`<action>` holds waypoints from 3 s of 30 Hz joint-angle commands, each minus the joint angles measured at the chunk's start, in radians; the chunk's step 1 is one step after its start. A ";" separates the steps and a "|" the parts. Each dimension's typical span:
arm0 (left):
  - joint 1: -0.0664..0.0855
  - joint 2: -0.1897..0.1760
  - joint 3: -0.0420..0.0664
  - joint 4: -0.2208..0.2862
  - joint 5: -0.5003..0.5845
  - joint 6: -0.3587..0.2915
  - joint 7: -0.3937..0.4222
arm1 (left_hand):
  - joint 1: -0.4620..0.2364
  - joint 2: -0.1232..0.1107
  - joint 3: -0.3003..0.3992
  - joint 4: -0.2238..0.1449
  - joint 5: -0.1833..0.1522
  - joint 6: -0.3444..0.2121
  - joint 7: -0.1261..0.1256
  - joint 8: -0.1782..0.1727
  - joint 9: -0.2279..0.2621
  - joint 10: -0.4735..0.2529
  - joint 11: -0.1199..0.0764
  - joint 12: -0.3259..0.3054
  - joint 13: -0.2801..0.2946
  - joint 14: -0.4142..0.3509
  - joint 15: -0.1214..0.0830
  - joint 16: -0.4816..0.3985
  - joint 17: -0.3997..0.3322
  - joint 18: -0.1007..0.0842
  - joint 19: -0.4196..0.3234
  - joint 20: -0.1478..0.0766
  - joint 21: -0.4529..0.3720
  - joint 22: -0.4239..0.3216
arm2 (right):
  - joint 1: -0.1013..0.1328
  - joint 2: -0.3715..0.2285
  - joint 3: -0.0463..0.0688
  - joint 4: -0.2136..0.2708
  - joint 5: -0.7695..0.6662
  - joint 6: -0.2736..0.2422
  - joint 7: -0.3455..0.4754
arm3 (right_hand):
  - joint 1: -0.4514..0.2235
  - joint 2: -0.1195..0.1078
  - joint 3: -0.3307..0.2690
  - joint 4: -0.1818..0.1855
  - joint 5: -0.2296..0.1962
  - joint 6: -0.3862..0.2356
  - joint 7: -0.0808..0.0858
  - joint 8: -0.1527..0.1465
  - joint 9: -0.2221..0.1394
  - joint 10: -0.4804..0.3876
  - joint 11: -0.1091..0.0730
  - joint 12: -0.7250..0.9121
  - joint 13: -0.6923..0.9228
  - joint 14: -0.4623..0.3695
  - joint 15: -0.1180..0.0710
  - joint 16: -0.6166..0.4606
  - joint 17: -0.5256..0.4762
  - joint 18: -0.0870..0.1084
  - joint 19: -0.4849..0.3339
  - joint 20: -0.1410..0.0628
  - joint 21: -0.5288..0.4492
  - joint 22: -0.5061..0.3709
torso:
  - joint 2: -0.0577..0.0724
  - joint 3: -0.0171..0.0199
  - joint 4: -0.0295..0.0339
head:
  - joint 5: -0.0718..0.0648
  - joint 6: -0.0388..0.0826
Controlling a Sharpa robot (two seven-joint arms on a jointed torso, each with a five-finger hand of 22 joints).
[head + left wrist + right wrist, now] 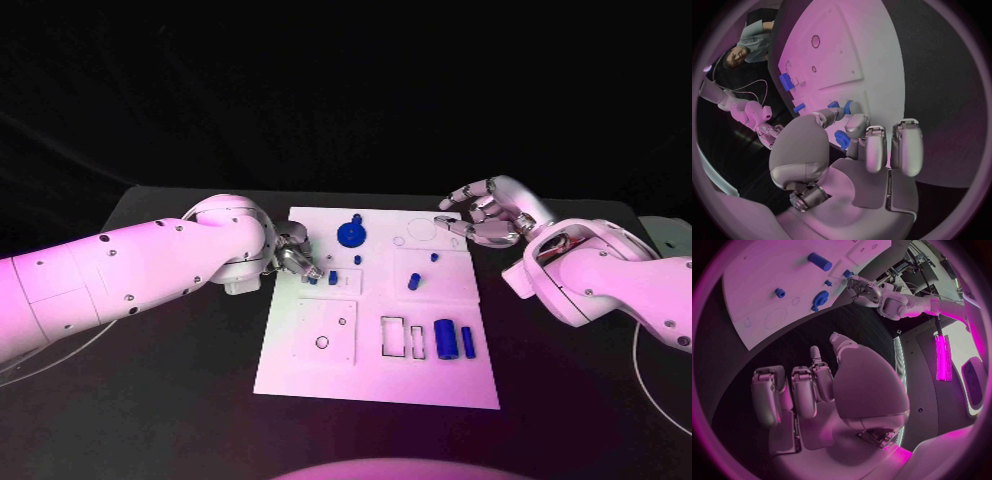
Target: Assemble the parts on the task board
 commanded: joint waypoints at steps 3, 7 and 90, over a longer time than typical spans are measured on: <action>-0.002 0.005 -0.001 -0.003 0.004 0.011 0.004 | -0.011 0.002 -0.020 0.011 -0.005 0.000 0.001 -0.002 0.001 -0.002 -0.009 0.001 0.002 0.106 -0.007 0.004 0.263 -0.011 0.025 -0.008 0.002 0.068 | -0.001 -0.001 0.000 0.002 -0.003 -0.001 0.009 | -0.011 0.000 0.005 0.001 0.006 0.005 -0.004 0.004 0.001 -0.005 -0.003 -0.003 0.123 0.097 -0.006 -0.004 0.229 -0.002 0.079 -0.004 -0.006 0.230 | 0.000 -0.0003 0.0001 | -0.002 0.001; -0.002 0.004 -0.001 -0.006 0.002 0.007 0.005 | -0.013 0.004 -0.041 0.023 -0.006 0.001 0.001 -0.003 0.001 -0.002 -0.009 0.002 0.003 0.106 -0.007 0.004 0.263 -0.011 0.025 -0.008 0.002 0.068 | -0.001 -0.001 0.000 0.002 -0.003 -0.001 0.010 | -0.011 0.000 0.005 0.001 0.006 0.005 -0.004 0.004 0.001 -0.005 -0.003 -0.003 0.123 0.097 -0.006 -0.004 0.229 -0.002 0.078 -0.004 -0.006 0.229 | 0.000 -0.0006 -0.0003 | -0.003 0.001; -0.062 0.115 -0.008 -0.101 -0.530 -0.334 0.553 | 0.431 -0.067 -0.216 -0.013 -0.033 -0.134 0.143 -0.342 -0.444 -0.465 0.153 -0.729 -0.796 -0.106 0.134 -0.199 -0.224 0.074 -0.199 0.112 -0.300 -0.340 | -0.005 0.011 -0.001 -0.017 0.048 -0.022 0.073 | -0.010 -0.011 0.056 -0.001 0.014 -0.004 -0.009 0.015 0.005 -0.231 -0.011 -0.314 -0.160 0.064 -0.016 -0.073 0.112 0.037 -0.003 -0.014 -0.169 0.118 | 0.005 -0.0011 -0.0066 | -0.022 0.029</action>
